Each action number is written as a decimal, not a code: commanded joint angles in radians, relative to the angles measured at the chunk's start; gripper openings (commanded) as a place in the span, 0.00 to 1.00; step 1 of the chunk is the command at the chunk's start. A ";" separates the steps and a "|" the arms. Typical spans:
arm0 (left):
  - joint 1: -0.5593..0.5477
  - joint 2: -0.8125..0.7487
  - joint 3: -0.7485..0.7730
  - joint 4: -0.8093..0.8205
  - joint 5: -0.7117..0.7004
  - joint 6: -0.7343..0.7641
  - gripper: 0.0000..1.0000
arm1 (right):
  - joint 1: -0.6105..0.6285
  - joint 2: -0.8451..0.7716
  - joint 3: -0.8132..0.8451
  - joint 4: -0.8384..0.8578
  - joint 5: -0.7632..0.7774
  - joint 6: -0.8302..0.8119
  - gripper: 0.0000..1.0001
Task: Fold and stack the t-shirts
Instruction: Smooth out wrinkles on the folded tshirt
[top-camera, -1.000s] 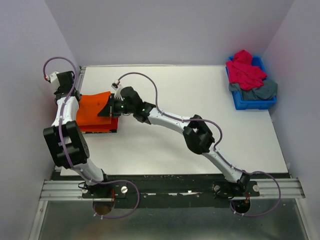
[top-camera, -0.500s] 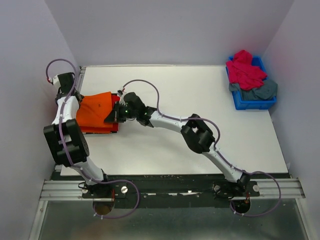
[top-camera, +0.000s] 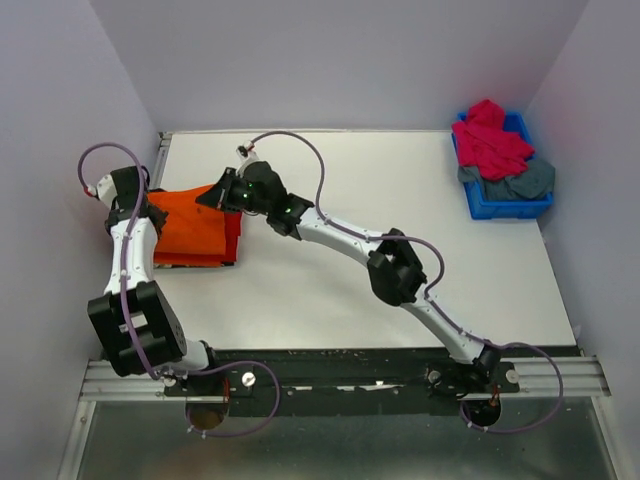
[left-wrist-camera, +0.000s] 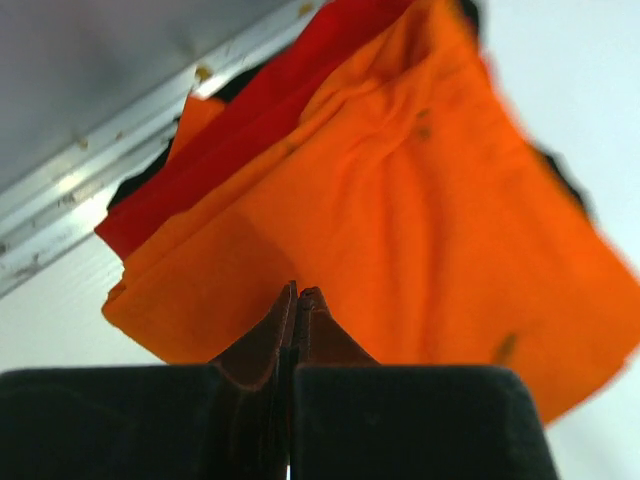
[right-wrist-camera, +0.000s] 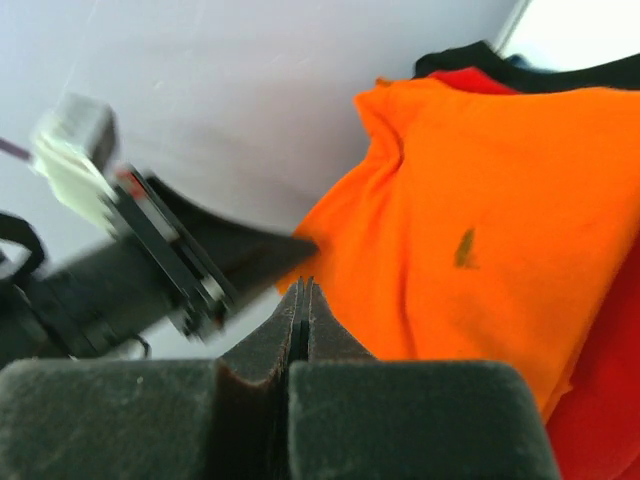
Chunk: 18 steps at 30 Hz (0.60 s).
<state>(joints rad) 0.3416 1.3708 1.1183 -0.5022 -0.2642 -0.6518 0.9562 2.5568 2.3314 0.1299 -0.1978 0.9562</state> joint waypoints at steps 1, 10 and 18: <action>0.065 0.106 -0.081 -0.032 0.081 -0.051 0.00 | -0.008 0.146 0.100 -0.036 0.143 0.145 0.01; 0.105 0.070 -0.146 0.054 0.109 -0.029 0.00 | -0.008 0.200 0.092 -0.073 0.221 0.285 0.01; 0.090 -0.051 -0.097 0.054 0.169 0.003 0.00 | -0.010 0.034 -0.038 0.014 0.215 0.103 0.01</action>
<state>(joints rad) 0.4419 1.4052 0.9855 -0.4587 -0.1532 -0.6727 0.9493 2.7255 2.3718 0.0818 -0.0223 1.1828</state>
